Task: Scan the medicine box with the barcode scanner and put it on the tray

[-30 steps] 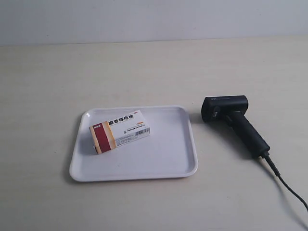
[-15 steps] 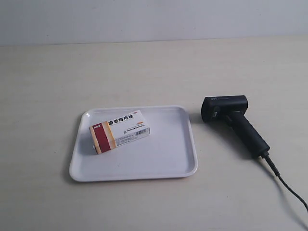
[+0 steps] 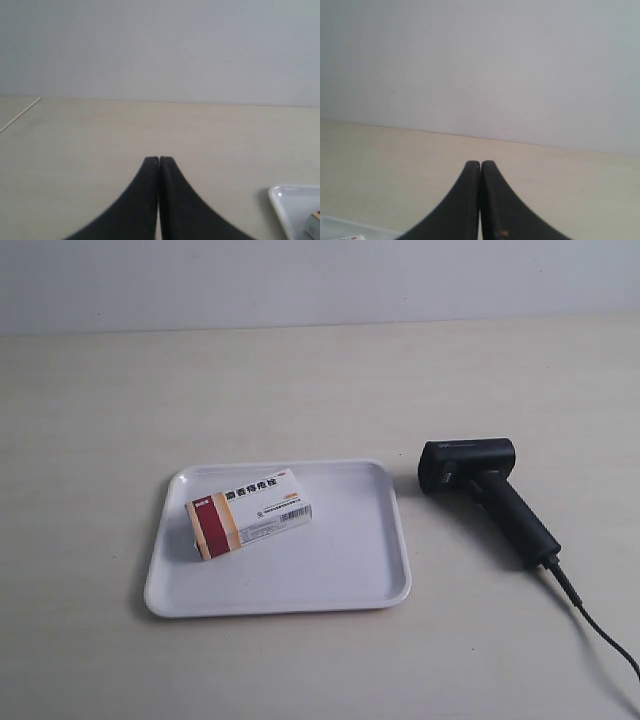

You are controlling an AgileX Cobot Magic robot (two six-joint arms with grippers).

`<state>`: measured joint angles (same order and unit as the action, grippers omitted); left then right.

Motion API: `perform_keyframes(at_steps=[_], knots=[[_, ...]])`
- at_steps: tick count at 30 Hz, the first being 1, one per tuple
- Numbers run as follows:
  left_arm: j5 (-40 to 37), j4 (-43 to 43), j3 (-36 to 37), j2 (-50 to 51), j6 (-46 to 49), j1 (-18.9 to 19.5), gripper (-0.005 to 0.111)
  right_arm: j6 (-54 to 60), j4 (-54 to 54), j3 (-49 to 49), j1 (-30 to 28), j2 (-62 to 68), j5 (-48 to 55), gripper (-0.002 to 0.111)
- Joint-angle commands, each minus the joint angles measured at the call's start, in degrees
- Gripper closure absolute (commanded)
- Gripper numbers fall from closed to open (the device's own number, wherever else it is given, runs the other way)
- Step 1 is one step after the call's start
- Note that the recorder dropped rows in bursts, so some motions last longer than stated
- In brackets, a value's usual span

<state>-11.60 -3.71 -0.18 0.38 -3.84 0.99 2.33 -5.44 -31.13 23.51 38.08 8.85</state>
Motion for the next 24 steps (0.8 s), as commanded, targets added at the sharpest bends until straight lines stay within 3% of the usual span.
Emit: perform_keyframes(at_steps=[1,24], knots=[[-1.8,-1.7,0.2,-0.4,-1.2,0.3,0.104,0.1,-0.1,0.1,-0.2,-0.1,-0.3,0.108],[-2.1,-1.7,0.2,-0.4,-1.1,0.3,0.104,-0.3,1.2,0.6,-0.2,-0.7,-2.7,0.108]])
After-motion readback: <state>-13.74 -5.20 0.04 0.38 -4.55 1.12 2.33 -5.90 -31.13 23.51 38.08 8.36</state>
